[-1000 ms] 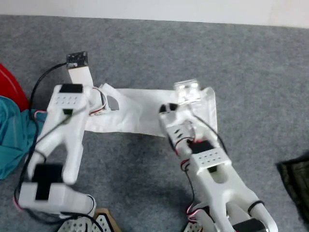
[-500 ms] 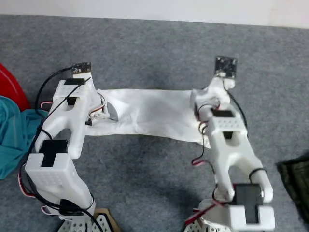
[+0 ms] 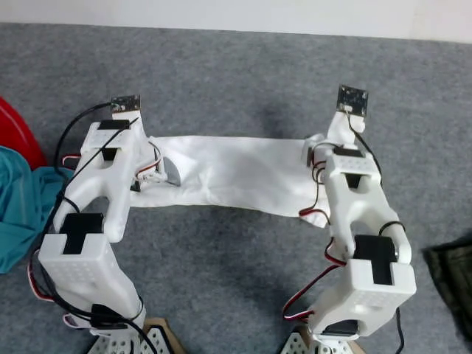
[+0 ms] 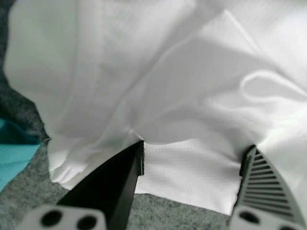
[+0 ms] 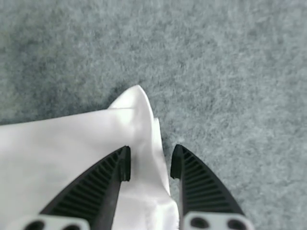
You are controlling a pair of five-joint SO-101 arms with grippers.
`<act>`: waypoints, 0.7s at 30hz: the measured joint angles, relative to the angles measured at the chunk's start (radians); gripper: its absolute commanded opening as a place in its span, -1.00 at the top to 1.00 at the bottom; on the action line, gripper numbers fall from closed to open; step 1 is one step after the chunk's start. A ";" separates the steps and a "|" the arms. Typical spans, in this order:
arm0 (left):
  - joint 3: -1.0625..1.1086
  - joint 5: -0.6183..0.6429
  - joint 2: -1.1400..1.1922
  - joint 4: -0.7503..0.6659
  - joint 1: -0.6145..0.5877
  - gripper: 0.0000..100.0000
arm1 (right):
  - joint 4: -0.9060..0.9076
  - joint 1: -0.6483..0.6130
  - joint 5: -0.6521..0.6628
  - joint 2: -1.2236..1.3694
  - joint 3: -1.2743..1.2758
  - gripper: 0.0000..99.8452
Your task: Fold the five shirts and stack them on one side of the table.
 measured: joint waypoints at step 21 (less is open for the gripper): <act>0.000 -0.005 0.000 -0.005 -0.002 0.36 | 0.244 -0.046 0.118 0.236 -0.311 0.99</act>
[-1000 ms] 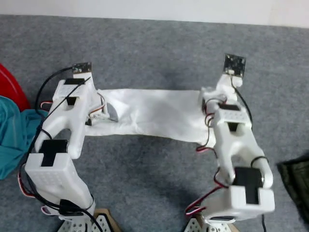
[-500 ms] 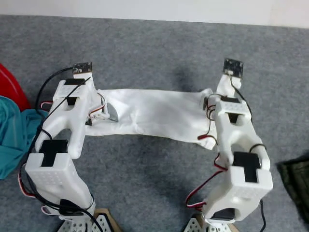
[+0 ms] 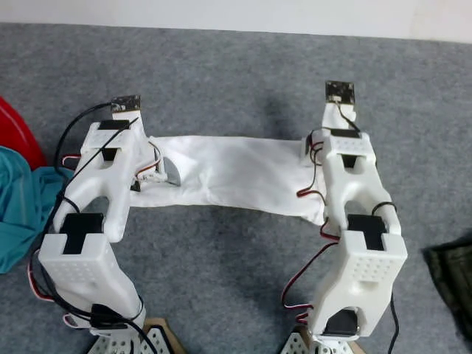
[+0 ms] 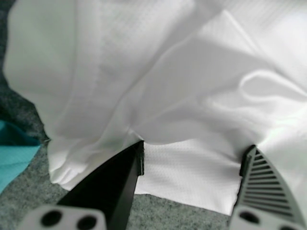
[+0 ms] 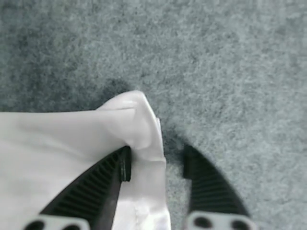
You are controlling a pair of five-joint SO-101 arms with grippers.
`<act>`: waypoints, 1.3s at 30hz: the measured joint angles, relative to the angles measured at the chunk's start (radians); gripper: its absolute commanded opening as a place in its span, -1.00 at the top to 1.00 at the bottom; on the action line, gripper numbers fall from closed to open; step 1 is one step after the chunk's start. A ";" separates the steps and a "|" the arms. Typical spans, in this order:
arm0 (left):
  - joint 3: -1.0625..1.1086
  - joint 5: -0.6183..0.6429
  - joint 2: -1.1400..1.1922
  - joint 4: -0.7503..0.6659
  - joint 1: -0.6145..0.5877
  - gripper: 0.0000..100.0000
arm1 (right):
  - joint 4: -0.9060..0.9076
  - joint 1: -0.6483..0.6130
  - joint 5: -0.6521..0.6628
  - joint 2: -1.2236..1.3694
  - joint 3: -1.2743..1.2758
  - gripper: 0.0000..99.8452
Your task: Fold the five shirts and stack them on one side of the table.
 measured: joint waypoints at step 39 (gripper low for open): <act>-0.068 0.025 -0.284 0.186 -0.359 0.36 | 0.334 -0.135 -0.015 -0.226 -0.126 0.99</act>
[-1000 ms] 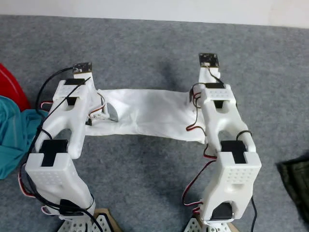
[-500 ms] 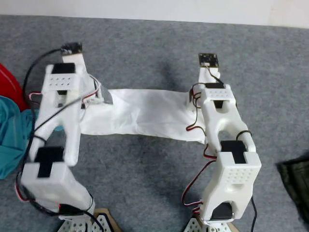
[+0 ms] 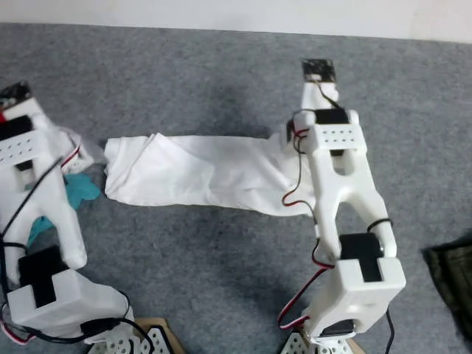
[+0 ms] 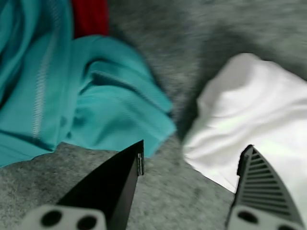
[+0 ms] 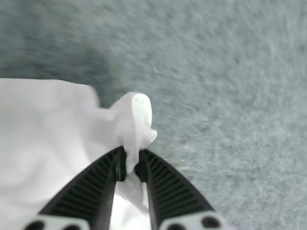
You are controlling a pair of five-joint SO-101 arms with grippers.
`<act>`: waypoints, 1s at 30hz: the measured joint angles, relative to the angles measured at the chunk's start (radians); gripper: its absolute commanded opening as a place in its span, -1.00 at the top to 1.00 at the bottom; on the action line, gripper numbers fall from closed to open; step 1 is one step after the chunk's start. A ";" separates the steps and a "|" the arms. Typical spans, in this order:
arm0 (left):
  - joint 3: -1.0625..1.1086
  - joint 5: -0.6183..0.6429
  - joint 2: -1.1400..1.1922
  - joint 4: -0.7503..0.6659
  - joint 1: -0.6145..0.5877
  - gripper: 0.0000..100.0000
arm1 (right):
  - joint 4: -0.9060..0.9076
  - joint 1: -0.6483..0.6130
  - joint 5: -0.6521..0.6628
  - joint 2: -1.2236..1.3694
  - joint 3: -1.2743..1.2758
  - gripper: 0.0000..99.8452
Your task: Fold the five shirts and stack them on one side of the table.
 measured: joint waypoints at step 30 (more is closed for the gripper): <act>0.367 0.137 -0.002 -0.298 -0.193 0.36 | -0.233 -0.631 0.071 0.201 -0.365 0.99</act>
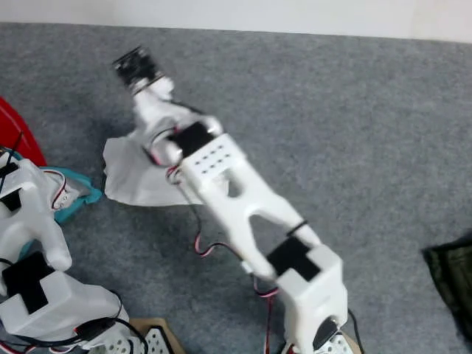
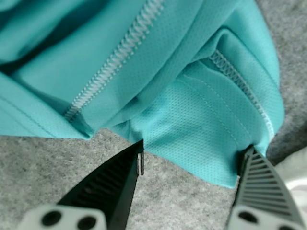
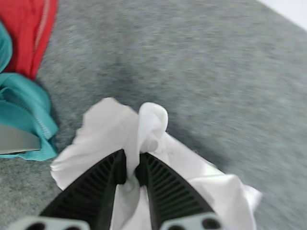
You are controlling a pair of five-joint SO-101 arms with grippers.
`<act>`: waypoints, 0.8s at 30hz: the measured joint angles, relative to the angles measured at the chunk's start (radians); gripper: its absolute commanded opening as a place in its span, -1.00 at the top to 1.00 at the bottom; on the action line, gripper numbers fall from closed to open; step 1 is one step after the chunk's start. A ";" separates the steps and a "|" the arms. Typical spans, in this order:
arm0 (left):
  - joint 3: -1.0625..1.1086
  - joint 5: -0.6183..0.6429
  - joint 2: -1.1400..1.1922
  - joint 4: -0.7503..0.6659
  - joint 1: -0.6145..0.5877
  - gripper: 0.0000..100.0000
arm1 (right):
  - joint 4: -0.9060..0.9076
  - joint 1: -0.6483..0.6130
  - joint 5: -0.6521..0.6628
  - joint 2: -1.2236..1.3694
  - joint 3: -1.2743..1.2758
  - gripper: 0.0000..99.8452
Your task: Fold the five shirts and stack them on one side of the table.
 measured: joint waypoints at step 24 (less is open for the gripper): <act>0.043 0.000 0.000 -0.054 0.002 0.36 | -0.227 -0.147 0.160 0.213 -0.015 0.62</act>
